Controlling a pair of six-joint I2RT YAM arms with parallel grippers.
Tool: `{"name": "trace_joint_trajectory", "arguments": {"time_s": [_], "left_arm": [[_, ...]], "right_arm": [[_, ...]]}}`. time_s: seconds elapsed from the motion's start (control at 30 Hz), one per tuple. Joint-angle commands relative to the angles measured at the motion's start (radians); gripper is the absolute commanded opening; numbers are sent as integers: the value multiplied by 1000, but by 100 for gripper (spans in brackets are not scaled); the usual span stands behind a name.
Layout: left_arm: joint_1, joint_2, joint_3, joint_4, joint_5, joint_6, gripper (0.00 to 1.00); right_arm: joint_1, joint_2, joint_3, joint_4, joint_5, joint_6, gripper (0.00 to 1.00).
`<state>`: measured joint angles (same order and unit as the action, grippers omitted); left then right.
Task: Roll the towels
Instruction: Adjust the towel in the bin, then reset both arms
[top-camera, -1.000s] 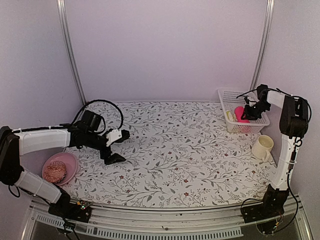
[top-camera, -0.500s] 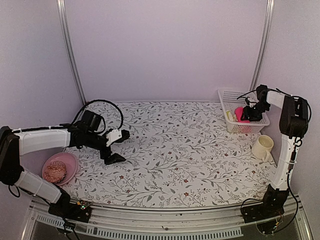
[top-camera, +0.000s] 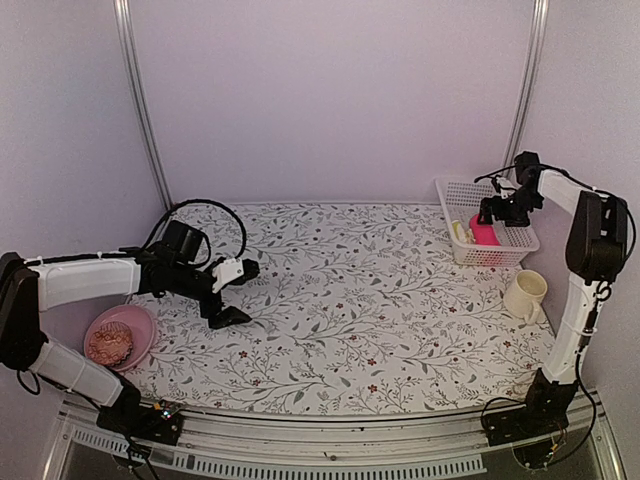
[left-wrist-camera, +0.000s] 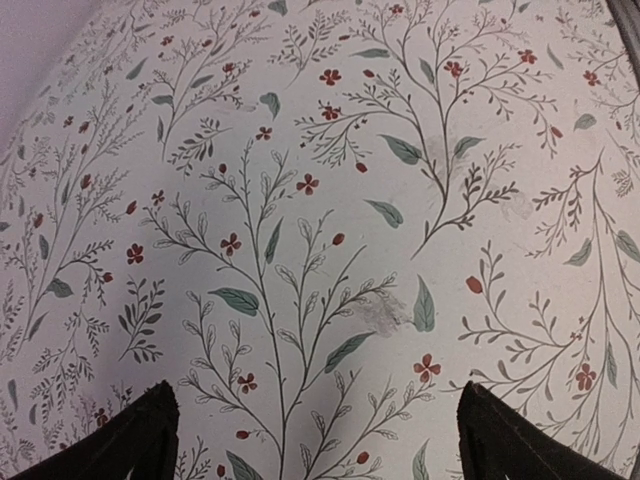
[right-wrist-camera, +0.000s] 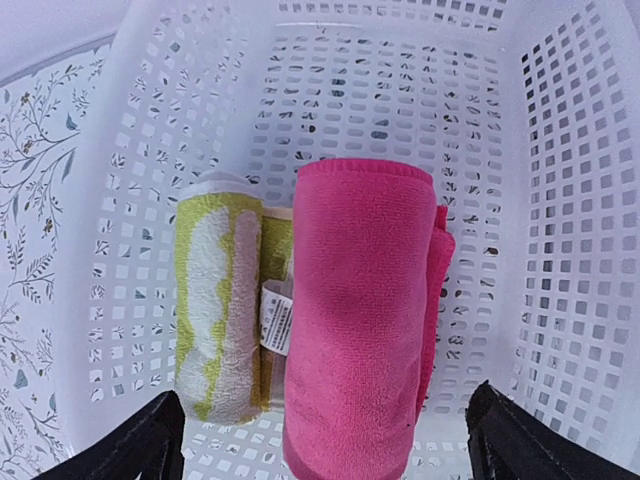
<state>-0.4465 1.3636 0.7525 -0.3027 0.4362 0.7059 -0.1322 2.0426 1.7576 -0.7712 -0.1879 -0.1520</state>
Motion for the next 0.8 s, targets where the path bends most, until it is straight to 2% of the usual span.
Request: {"name": "trace_joint_trajectory", "arguments": {"time_s": [0.0, 0.17, 0.47, 0.6, 0.77], "left_arm": [[21, -5, 18, 20, -27, -24, 97], [94, -33, 72, 28, -47, -92, 97], [342, -215, 24, 116, 69, -270, 97], [443, -312, -39, 139, 95, -342, 97], [494, -449, -112, 111, -23, -373, 97]], "right_arm": [[38, -116, -25, 8, 57, 13, 99], [132, -301, -153, 109, 116, 45, 99], [336, -738, -655, 401, 75, 109, 99], [421, -940, -824, 446, 78, 133, 99], [445, -1139, -994, 468, -35, 146, 99]]}}
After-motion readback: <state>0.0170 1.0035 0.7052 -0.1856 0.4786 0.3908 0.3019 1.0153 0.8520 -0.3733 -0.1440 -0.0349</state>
